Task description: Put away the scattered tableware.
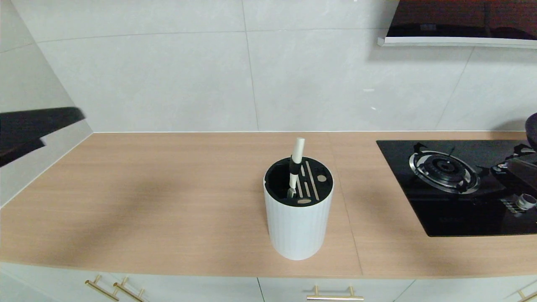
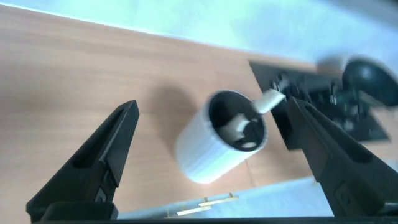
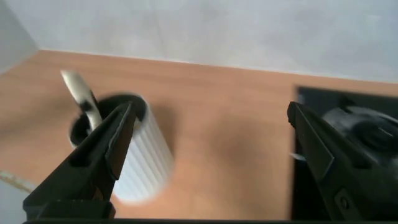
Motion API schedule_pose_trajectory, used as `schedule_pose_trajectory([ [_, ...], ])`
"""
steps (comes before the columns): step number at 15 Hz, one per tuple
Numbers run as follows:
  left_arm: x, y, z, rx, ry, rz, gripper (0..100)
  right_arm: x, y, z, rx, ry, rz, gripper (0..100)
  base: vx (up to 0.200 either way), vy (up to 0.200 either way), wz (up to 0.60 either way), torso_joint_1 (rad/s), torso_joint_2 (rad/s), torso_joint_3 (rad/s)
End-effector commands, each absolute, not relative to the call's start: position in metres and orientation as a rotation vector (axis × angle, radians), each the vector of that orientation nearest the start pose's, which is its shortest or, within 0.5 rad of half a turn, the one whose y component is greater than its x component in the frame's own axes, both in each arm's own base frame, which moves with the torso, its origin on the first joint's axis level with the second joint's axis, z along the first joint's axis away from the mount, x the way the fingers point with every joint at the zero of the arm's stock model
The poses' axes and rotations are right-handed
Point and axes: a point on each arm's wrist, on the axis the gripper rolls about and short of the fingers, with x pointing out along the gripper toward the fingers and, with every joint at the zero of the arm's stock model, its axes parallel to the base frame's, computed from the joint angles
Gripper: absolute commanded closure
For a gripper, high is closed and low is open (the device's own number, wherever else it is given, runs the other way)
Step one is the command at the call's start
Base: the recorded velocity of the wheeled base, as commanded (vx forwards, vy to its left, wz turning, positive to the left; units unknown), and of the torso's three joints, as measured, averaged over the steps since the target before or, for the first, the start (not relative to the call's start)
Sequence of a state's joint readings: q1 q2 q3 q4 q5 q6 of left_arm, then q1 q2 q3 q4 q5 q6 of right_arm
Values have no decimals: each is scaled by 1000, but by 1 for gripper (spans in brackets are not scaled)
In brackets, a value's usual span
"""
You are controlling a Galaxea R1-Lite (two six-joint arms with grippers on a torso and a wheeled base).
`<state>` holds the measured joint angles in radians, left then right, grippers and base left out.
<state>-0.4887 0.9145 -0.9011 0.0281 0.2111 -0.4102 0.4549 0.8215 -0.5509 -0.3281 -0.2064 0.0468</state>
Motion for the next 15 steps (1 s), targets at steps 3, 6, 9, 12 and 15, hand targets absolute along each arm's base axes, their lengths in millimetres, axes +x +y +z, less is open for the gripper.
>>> schedule_pose_trajectory([
  [3,-14,9,278,-381,-63,-129,0,-33,-12,221,90,-185,29,0,0,0,0,0,0,0],
  [6,-58,17,240,-371,-113,-48,0,-61,-17,202,89,-218,-15,0,0,0,0,0,0,0],
  [9,-83,16,198,-294,-155,27,0,-69,-14,192,28,-214,-108,0,0,0,0,0,0,0],
  [12,-73,14,183,-256,-129,256,0,-73,-5,174,-2,-220,-260,0,0,0,0,0,0,0],
  [15,-74,5,155,-194,-134,256,0,-61,-6,149,-36,-182,-309,0,0,0,0,0,0,0],
])
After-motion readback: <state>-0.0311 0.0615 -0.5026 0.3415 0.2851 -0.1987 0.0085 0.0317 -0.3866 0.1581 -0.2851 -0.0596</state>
